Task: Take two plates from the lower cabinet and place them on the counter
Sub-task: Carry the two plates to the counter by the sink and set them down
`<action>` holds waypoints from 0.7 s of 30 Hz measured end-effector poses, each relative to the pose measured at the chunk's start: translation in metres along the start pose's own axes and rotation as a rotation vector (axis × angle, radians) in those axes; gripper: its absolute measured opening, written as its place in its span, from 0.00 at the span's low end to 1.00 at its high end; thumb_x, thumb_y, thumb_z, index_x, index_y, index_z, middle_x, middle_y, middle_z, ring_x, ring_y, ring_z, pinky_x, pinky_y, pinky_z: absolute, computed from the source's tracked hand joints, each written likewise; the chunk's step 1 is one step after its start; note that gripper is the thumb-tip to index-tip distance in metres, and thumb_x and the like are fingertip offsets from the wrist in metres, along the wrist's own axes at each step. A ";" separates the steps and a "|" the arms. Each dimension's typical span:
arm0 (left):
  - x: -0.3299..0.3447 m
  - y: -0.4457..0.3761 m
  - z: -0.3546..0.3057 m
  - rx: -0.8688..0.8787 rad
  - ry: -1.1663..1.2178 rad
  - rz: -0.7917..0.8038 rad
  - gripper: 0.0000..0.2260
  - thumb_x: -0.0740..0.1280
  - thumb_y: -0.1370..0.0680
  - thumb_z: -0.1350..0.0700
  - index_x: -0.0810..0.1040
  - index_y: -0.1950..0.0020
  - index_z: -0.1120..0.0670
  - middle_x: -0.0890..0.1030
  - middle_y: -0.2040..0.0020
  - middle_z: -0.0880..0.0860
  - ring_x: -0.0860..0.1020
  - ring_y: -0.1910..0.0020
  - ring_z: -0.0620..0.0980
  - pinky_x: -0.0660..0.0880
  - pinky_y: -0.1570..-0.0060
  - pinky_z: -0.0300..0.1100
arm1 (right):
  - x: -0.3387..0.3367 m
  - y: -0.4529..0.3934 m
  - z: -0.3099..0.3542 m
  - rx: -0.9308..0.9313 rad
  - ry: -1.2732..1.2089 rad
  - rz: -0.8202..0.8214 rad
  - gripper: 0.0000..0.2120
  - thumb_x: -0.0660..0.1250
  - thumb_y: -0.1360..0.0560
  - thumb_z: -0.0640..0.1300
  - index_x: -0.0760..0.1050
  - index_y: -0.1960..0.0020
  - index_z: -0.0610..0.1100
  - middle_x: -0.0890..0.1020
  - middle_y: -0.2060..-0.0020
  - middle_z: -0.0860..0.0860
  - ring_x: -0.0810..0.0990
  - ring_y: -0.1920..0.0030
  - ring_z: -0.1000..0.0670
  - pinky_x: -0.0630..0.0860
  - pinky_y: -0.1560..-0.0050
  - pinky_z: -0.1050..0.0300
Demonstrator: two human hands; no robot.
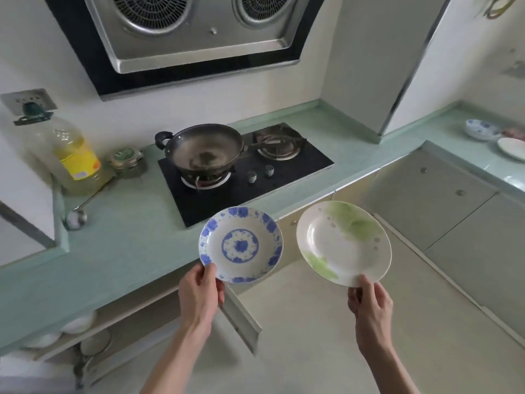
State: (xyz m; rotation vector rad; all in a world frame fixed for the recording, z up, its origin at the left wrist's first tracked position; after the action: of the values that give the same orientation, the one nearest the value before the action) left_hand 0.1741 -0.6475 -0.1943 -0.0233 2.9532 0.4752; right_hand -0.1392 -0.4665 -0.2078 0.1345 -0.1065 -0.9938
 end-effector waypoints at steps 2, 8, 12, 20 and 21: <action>0.040 0.004 -0.010 0.011 -0.011 0.027 0.14 0.64 0.19 0.58 0.75 0.63 0.62 0.75 0.74 0.54 0.69 0.77 0.49 0.67 0.71 0.43 | -0.030 -0.026 0.005 -0.001 -0.004 -0.026 0.17 0.62 0.18 0.41 0.63 0.64 0.42 0.65 0.71 0.48 0.59 0.69 0.49 0.59 0.72 0.62; 0.160 0.011 -0.040 0.052 -0.026 0.098 0.14 0.64 0.19 0.58 0.75 0.61 0.65 0.76 0.72 0.55 0.72 0.72 0.52 0.71 0.65 0.49 | -0.110 -0.095 0.024 -0.027 -0.041 -0.120 0.17 0.61 0.17 0.41 0.63 0.63 0.42 0.65 0.69 0.46 0.59 0.69 0.49 0.60 0.71 0.62; 0.232 0.014 -0.058 0.067 -0.032 0.153 0.13 0.64 0.20 0.59 0.74 0.64 0.61 0.75 0.74 0.53 0.71 0.73 0.53 0.70 0.67 0.47 | -0.156 -0.126 0.038 -0.039 -0.077 -0.203 0.17 0.60 0.16 0.42 0.63 0.63 0.42 0.65 0.70 0.47 0.60 0.71 0.51 0.60 0.72 0.63; 0.374 0.016 -0.082 0.100 -0.069 0.337 0.11 0.64 0.20 0.59 0.75 0.62 0.62 0.75 0.73 0.55 0.72 0.72 0.53 0.69 0.68 0.46 | -0.232 -0.179 0.059 -0.055 -0.098 -0.374 0.16 0.60 0.16 0.42 0.65 0.62 0.42 0.66 0.70 0.47 0.60 0.72 0.51 0.58 0.72 0.62; 0.391 0.014 -0.084 0.104 -0.077 0.359 0.12 0.64 0.20 0.59 0.75 0.61 0.62 0.76 0.72 0.55 0.72 0.72 0.54 0.69 0.68 0.46 | -0.240 -0.187 0.059 -0.052 -0.101 -0.395 0.16 0.60 0.16 0.42 0.65 0.62 0.42 0.66 0.70 0.47 0.59 0.72 0.51 0.58 0.72 0.62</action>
State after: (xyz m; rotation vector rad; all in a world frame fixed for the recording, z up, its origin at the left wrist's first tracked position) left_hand -0.2257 -0.6572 -0.1697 0.5312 2.9054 0.3535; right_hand -0.4322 -0.3695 -0.1860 0.0576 -0.1496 -1.3974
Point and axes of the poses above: each hand's wrist, its own y-axis away from the middle knuckle, its own x-axis out of the palm, z = x × y, the point moved 8 cm from there along -y, towards the middle knuckle
